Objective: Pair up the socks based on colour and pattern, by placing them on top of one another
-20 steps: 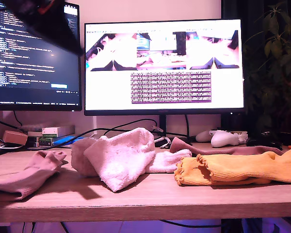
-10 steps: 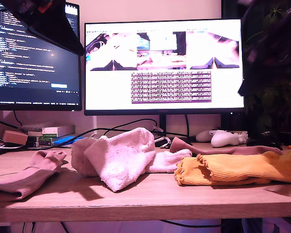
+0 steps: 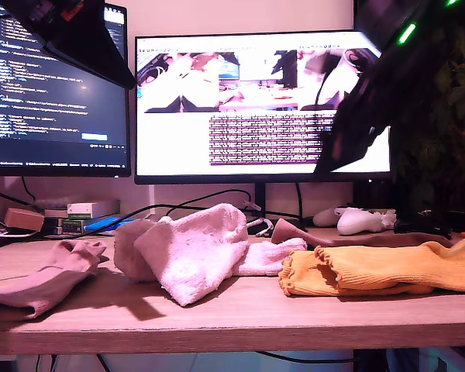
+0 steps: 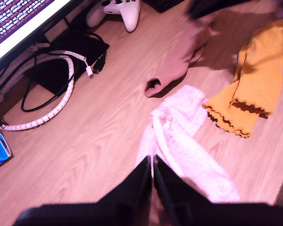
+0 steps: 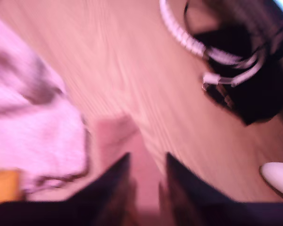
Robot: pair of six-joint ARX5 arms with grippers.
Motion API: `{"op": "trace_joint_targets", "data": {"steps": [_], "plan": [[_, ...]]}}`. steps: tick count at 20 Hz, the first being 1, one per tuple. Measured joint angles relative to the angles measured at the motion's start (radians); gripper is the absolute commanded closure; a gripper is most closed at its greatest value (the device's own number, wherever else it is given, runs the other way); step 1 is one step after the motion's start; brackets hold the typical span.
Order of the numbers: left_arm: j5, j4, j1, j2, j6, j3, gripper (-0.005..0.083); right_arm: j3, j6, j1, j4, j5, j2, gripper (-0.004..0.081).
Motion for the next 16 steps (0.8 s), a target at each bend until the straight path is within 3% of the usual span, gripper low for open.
{"op": "trace_joint_targets", "data": {"steps": [6,16], "plan": [[0.000,0.001,0.000,0.000,0.000,0.000,0.0797,0.049,-0.020,0.017,-0.011,-0.008,0.080,0.0470],[0.000,0.001,0.000,0.000,0.000,0.000,0.0797,0.050,-0.023,0.048,0.021,-0.034,0.171,0.0470]]}}
